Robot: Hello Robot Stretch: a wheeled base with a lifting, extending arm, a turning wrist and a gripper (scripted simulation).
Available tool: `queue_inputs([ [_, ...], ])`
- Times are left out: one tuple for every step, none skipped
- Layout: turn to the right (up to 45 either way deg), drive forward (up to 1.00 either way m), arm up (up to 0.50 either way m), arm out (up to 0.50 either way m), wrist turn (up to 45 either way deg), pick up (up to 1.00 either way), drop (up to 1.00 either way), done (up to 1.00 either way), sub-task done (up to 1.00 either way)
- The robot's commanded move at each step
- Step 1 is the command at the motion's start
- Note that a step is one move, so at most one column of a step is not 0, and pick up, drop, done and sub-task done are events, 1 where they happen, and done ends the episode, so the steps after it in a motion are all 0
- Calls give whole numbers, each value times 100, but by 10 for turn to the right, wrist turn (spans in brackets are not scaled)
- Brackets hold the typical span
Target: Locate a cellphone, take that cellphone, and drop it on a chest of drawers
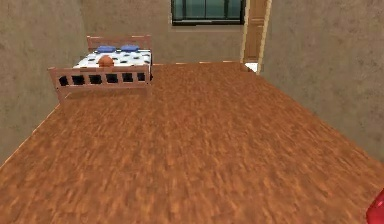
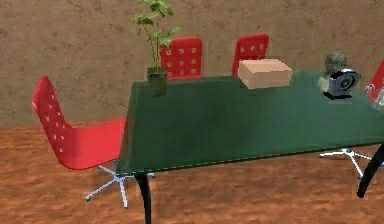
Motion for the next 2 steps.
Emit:
queue_inputs([
  [120, 0, 0, 0, 0, 0, 0, 0, 0],
  [0, 100, 0, 0, 0, 0, 0, 0, 0],
])
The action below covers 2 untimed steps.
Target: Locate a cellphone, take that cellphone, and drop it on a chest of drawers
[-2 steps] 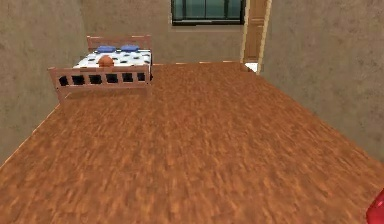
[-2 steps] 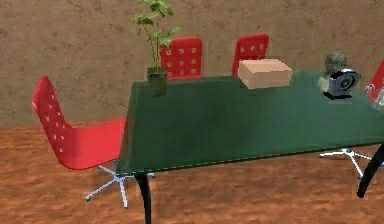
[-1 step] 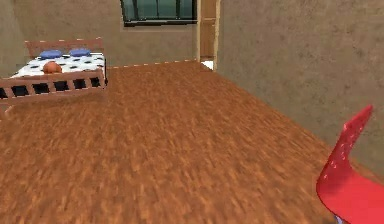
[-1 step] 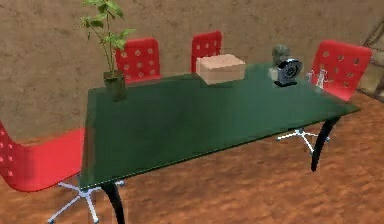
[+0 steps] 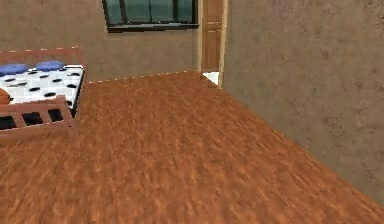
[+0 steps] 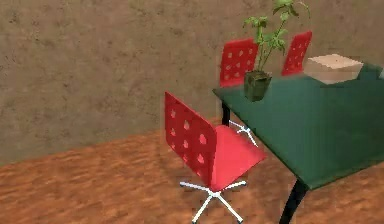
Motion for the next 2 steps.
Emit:
queue_inputs([
  [0, 100, 0, 0, 0, 0, 0, 0, 0],
  [0, 100, 0, 0, 0, 0, 0, 0, 0],
])
